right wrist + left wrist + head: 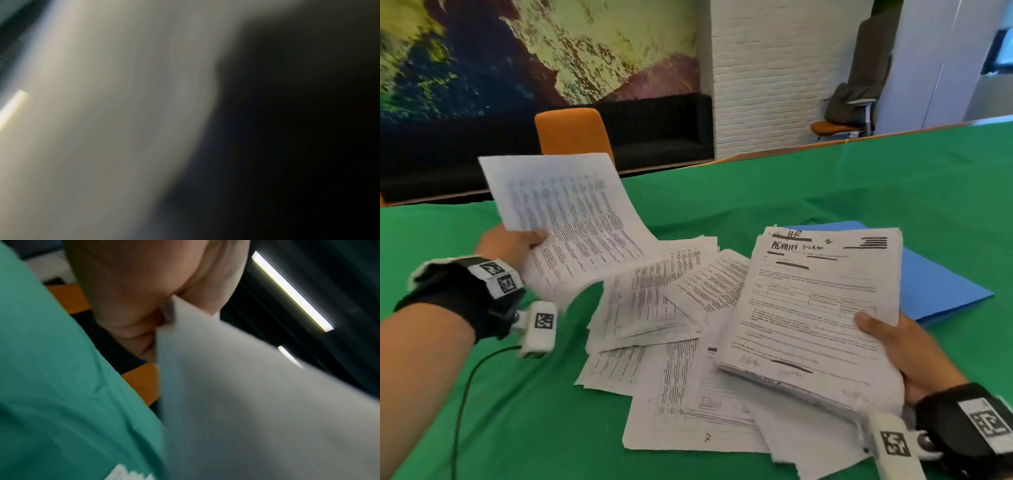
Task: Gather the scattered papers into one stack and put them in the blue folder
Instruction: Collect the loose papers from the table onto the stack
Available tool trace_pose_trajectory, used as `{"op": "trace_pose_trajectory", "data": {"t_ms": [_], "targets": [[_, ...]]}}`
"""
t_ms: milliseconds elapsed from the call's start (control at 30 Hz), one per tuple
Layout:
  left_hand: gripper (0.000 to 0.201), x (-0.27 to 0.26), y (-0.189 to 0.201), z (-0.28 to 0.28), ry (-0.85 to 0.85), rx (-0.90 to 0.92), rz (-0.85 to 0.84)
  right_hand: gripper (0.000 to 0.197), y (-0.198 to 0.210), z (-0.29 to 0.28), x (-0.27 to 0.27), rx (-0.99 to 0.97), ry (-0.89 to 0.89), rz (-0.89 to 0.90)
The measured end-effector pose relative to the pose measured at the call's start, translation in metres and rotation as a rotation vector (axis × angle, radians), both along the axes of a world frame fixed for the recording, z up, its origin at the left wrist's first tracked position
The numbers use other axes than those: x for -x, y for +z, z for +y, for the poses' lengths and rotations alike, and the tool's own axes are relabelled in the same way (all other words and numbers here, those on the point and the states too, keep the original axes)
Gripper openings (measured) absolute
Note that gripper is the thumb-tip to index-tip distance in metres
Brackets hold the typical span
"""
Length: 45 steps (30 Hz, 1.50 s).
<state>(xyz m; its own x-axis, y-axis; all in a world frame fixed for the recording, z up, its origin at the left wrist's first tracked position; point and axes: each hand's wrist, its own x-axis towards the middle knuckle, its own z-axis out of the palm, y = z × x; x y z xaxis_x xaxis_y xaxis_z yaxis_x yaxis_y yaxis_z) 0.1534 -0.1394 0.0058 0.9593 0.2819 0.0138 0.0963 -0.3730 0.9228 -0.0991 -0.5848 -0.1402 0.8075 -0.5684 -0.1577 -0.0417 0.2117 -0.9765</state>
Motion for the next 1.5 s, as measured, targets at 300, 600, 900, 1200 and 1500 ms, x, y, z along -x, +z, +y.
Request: {"op": "trace_pose_trajectory", "data": {"t_ms": [300,600,900,1200,1500], "targets": [[0.033,0.037,-0.059,-0.083,-0.427,-0.329,0.395,0.036,0.073,-0.03,0.007,-0.034,-0.247,-0.295],[0.031,-0.013,-0.11,-0.15,-0.464,-0.727,0.286,0.038,0.049,-0.038,0.023,-0.048,-0.265,-0.286],[0.077,-0.075,-0.131,-0.113,-0.394,-0.873,0.349,0.055,0.005,-0.025,0.006,-0.124,-0.158,-0.147],[0.046,-0.075,-0.106,-0.13,-0.478,-0.584,0.247,0.041,-0.009,-0.017,0.002,-0.11,-0.157,-0.106],[0.035,-0.035,-0.053,-0.084,-0.475,-0.433,0.027,0.032,0.021,-0.015,0.002,-0.061,-0.096,-0.149]]}}
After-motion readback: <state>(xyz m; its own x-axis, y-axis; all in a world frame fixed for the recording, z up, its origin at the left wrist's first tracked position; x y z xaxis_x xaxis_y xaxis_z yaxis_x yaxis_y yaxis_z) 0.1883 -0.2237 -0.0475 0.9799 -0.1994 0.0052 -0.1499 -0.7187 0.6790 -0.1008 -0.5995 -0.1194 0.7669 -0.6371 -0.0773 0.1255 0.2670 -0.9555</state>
